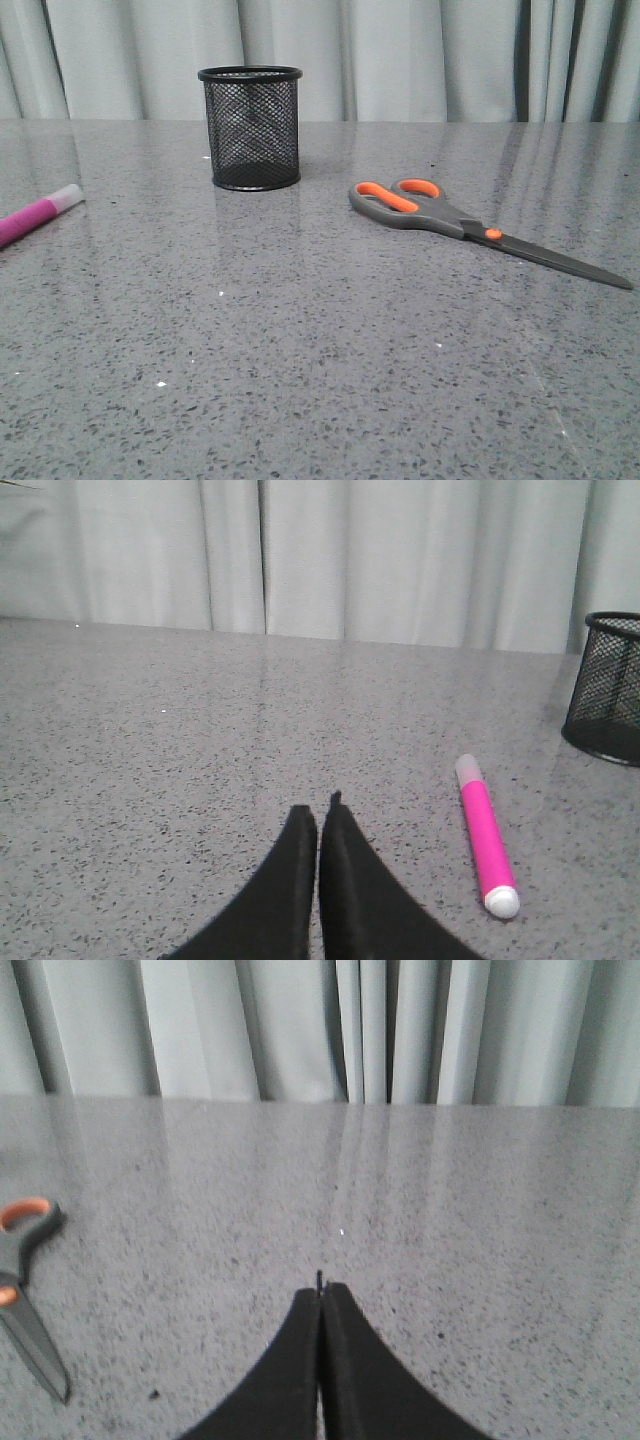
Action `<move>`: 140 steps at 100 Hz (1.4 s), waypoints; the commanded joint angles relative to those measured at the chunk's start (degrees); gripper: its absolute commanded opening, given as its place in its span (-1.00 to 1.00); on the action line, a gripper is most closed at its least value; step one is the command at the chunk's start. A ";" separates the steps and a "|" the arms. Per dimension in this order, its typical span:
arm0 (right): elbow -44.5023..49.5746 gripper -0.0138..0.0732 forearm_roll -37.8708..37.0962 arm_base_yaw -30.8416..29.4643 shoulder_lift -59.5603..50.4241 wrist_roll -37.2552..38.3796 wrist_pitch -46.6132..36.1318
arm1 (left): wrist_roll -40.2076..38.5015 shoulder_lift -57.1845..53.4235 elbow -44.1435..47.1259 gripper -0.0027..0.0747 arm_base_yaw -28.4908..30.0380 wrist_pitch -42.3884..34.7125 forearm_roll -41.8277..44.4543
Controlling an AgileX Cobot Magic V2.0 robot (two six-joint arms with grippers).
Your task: Put pen and scissors into bin
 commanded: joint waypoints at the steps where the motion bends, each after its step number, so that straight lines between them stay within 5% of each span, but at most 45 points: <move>1: 0.97 -0.86 3.59 -0.36 -1.06 -0.14 -7.57 | -0.57 -1.38 1.27 -0.99 -0.40 -5.20 -4.67; 18: 0.97 -0.86 13.51 -0.36 -1.06 -0.14 -12.86 | -0.57 -1.38 1.27 -0.99 -0.40 -4.99 -15.48; 53: -1.13 -0.86 27.56 -0.36 -1.06 -0.14 -10.81 | -0.57 -1.38 -0.30 -0.99 -0.40 -4.25 -39.75; 81: -14.08 -0.79 25.33 -0.36 5.35 -0.39 11.28 | -0.17 1.02 -11.78 -0.99 -0.40 6.74 -31.18; 106: -26.32 -0.79 15.23 2.21 23.73 -0.39 24.54 | -0.06 18.37 -30.25 -0.99 -0.40 30.64 -9.26; 140: -39.65 -0.79 13.63 2.21 41.47 -1.62 39.16 | -0.06 36.17 -45.28 -0.99 -0.40 43.78 -9.49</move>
